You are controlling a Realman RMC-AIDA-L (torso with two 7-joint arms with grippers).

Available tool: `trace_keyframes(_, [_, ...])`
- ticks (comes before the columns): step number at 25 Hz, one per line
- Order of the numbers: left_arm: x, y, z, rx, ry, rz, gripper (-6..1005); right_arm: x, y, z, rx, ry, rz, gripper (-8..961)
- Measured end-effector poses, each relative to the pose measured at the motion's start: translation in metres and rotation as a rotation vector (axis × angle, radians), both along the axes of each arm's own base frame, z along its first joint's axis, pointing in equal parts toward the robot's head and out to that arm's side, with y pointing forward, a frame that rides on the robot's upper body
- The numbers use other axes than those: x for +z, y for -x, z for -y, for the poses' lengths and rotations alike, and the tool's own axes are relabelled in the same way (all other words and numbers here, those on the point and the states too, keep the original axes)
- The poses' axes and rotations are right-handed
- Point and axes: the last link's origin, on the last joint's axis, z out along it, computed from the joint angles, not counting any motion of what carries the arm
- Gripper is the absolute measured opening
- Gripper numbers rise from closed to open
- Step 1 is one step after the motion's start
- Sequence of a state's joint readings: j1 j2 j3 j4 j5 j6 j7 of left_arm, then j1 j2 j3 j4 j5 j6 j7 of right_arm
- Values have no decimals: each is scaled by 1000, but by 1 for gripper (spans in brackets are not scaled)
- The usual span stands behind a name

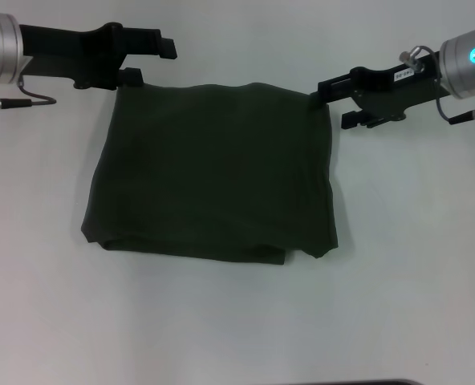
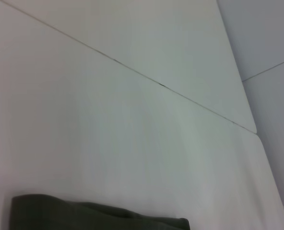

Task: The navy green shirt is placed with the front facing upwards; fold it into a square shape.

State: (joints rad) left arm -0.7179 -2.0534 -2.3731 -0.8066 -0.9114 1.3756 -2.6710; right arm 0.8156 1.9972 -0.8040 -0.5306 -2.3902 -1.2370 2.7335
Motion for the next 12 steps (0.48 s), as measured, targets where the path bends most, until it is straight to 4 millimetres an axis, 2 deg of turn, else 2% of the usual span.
trace_keyframes(4, [-2,-3,0,-11,15,1,827,1,3,-1,10,3,-5,806])
trace_keyframes(12, [-7,-9,2,-30,56,-9,827,18,7,-3,4,1,-64,806])
